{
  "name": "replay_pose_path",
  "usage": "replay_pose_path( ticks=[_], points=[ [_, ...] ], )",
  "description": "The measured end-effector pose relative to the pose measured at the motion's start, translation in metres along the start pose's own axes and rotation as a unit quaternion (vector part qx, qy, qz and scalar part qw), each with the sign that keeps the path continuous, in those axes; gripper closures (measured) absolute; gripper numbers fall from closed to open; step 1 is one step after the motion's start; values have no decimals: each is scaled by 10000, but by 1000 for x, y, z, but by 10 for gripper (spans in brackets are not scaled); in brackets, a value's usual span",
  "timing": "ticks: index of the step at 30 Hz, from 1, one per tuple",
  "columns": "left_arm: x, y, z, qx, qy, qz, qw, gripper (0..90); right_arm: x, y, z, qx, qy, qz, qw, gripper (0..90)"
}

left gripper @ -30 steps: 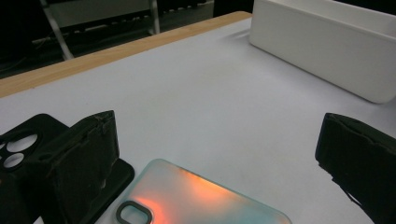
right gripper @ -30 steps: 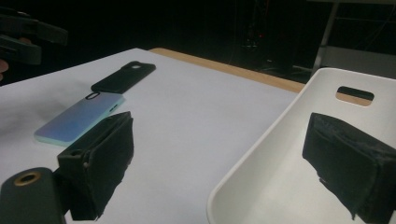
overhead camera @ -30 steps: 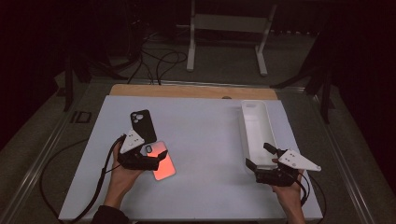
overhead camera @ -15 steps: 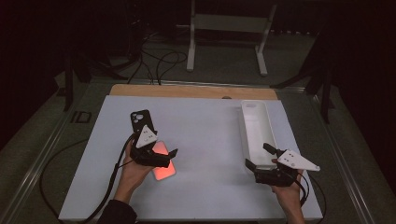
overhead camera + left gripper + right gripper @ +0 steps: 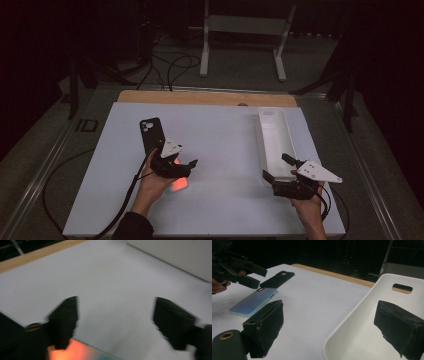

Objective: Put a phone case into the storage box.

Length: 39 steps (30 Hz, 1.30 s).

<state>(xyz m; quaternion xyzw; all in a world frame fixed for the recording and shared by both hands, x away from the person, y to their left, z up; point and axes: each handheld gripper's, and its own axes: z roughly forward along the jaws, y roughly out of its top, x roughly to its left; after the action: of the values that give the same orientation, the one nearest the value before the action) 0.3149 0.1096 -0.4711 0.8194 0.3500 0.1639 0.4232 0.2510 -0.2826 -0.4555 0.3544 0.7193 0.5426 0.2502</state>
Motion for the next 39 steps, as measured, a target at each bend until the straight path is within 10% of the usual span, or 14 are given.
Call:
replay_pose_path(
  ticks=[5, 11, 39],
  points=[
    [-4, -2, 8, 269, -387, 46, 9989, 605, 1, 0, 0, 10, 8, -20, 10000, 87],
    [-11, -6, 18, 583, -341, 146, 9976, 892, 0, 0, 0, 7, -4, -22, 10000, 88],
    [-21, -32, 36, 1145, -322, 92, 9929, 897, -1, 1, 0, 10, -25, -36, 10000, 88]
  ],
)
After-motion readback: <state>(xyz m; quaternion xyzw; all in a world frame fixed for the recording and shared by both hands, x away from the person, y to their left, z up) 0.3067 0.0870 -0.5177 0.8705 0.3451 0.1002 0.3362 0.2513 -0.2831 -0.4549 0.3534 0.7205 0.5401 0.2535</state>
